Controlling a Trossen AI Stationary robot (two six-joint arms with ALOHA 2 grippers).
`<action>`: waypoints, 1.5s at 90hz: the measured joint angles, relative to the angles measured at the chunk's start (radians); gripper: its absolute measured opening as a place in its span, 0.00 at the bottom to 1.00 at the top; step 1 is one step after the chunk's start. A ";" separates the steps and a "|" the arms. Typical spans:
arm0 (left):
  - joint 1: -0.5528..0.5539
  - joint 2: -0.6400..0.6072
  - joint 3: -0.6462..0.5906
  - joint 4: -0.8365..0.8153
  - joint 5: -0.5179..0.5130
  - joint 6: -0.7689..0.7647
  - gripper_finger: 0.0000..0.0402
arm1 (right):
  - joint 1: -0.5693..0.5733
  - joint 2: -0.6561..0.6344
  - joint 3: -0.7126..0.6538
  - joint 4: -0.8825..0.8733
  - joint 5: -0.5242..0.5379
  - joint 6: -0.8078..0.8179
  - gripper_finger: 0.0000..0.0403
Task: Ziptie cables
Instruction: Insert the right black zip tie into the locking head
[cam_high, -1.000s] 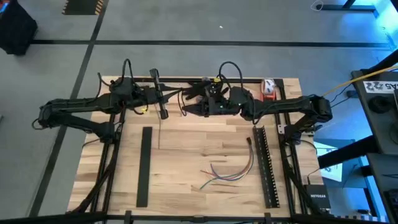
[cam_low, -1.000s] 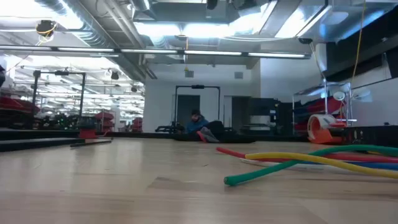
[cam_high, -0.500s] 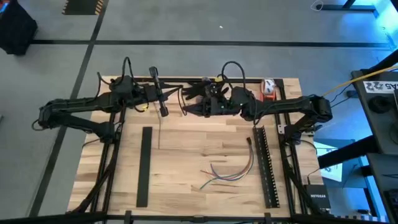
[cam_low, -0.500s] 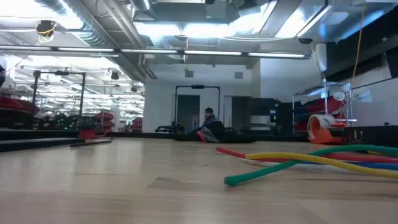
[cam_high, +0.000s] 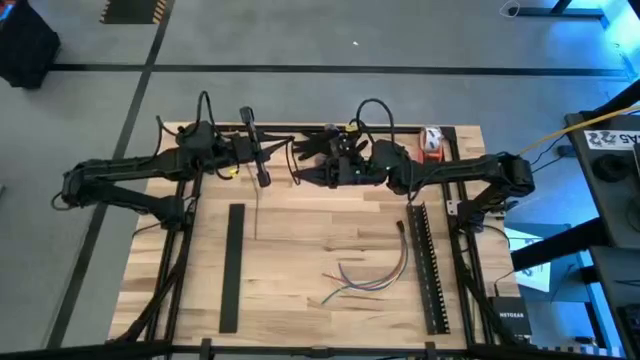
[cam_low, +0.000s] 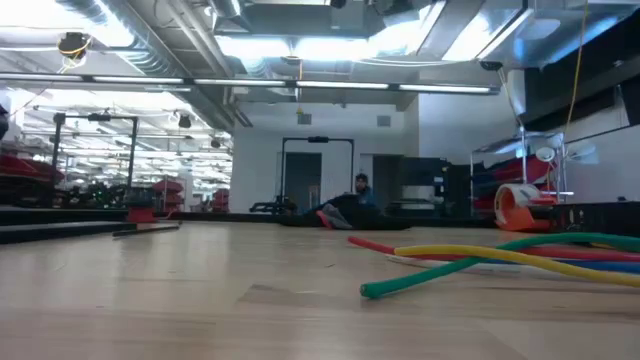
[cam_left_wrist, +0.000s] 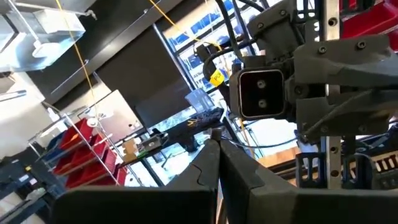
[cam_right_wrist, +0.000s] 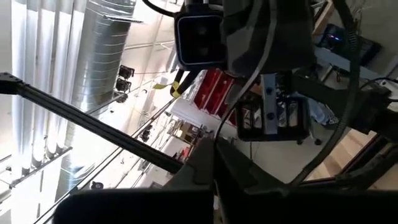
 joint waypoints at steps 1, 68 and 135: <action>0.000 0.000 0.000 0.000 0.000 -0.005 0.00 | 0.000 0.000 0.000 -0.002 0.000 -0.001 0.00; 0.009 -0.052 -0.001 -0.192 0.079 -0.066 0.00 | 0.001 -0.011 0.000 -0.050 0.001 -0.023 0.00; 0.019 -0.029 -0.001 -0.177 0.079 -0.081 0.00 | 0.001 -0.019 0.000 -0.016 0.023 -0.128 0.00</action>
